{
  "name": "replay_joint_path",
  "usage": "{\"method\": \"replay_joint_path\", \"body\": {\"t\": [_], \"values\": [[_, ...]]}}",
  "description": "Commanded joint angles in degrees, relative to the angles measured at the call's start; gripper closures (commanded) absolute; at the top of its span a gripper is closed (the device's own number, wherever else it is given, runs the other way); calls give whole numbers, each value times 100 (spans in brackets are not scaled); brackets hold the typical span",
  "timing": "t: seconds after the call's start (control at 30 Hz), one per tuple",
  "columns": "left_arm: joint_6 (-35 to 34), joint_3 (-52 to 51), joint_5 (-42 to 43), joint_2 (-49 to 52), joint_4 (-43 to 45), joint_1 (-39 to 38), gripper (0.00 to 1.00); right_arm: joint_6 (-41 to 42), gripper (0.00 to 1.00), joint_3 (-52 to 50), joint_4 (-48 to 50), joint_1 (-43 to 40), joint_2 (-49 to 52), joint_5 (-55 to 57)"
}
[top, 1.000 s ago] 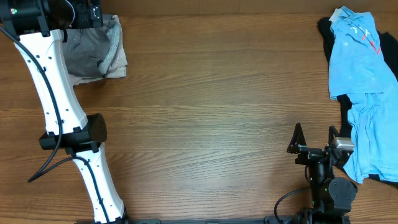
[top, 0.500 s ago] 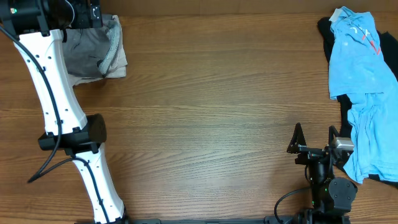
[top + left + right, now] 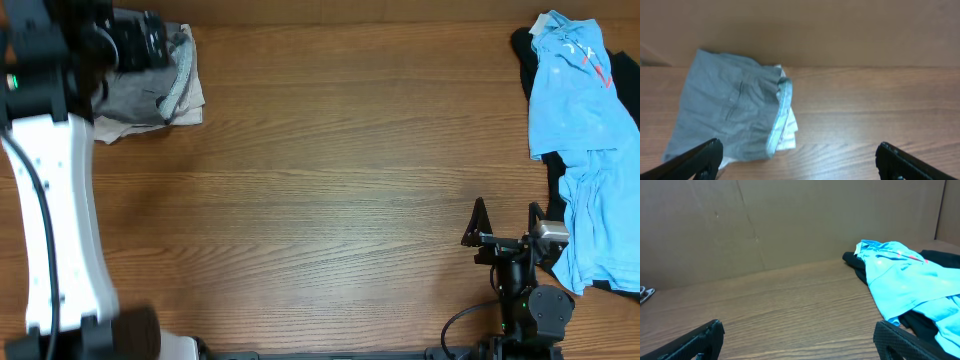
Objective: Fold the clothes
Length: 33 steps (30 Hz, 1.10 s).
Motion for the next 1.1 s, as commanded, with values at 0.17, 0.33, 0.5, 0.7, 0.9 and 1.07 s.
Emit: {"method": "replay_joint_path", "body": {"t": [0.17, 0.33, 0.5, 0.7, 0.9, 1.07], "values": [[96, -3589, 350, -2699, 1899, -37, 0, 0, 0, -61, 20, 31, -68, 50], [92, -5429, 474, -4138, 3265, -37, 0, 0, 0, -61, 20, 31, -68, 52], [92, -7191, 472, -5676, 4124, -37, 0, 0, 0, -61, 22, 31, -68, 50], [92, -8942, 470, -7355, 4817, -37, 0, 0, 0, -61, 20, 31, -68, 50], [24, -9958, 422, -8255, 5414, -37, 0, 0, 0, -61, 20, 31, -68, 50], [-61, -10765, 262, -8979, 5934, -37, 0, 0, 0, -61, 20, 31, -68, 50]]}}
